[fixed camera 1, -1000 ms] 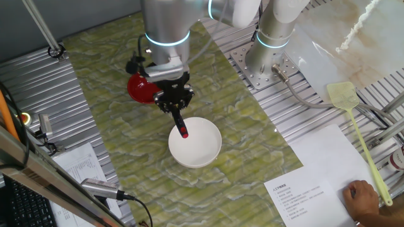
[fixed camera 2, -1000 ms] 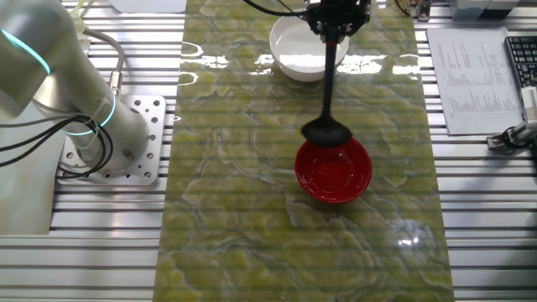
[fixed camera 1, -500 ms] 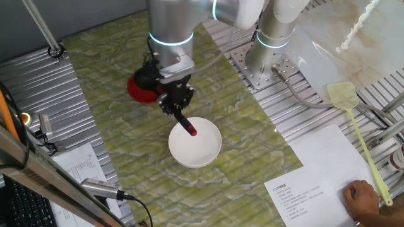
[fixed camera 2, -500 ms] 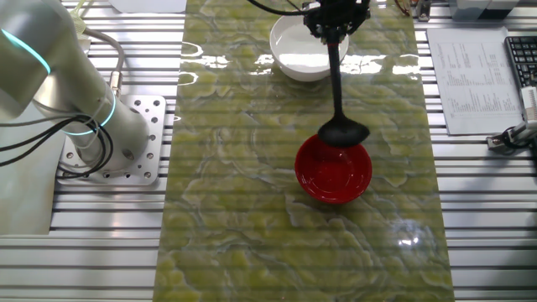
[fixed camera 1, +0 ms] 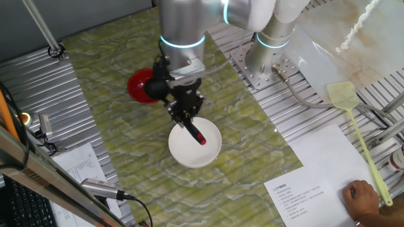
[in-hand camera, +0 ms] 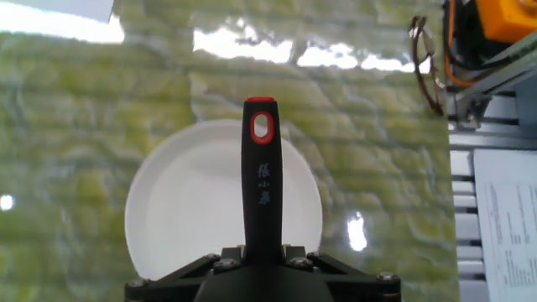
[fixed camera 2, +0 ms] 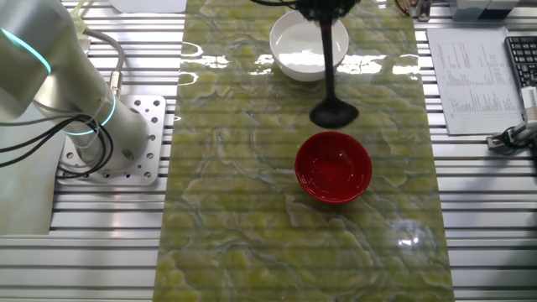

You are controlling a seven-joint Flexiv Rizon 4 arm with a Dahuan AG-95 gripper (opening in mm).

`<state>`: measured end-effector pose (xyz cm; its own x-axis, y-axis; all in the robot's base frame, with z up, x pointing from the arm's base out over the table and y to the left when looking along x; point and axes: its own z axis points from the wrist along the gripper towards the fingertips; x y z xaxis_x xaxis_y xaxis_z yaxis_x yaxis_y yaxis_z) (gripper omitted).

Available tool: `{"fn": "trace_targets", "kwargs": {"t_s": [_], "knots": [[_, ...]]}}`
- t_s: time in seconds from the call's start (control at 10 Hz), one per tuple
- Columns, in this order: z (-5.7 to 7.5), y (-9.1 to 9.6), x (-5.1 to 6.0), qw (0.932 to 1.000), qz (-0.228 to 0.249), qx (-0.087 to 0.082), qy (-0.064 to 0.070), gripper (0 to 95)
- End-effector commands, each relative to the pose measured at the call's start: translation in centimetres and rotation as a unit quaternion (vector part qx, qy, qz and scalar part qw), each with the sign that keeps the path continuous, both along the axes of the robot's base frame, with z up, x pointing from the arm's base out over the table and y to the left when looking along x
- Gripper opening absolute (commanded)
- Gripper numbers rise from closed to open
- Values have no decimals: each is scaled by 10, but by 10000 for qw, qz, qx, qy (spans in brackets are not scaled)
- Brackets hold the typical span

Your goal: Scoop water with a large spoon from one bowl to another

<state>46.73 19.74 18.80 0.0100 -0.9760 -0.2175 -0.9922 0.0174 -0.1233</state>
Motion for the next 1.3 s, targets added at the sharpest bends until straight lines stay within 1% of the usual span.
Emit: {"fn": "trace_targets", "kwargs": {"t_s": [0.1, 0.2, 0.3, 0.5, 0.6, 0.7, 0.8, 0.9, 1.0, 1.1, 1.3], "knots": [[8, 19, -6, 9995, -261, -89, 141, 0], [13, 25, -3, 9997, -158, -58, 165, 0], [16, 29, -2, 9998, -66, -70, 192, 0], [20, 36, 0, 9997, -54, -83, 205, 0], [20, 36, 0, 9998, 61, -191, 7, 0], [20, 36, 0, 9996, 65, -248, -82, 0], [20, 36, 0, 9994, 192, -260, -100, 0], [20, 36, 0, 9987, 374, -322, -119, 0], [20, 36, 0, 9978, 425, -490, -121, 0], [20, 36, 0, 9972, 493, -555, -118, 0], [20, 36, 0, 9967, 521, -614, -105, 0]]}}
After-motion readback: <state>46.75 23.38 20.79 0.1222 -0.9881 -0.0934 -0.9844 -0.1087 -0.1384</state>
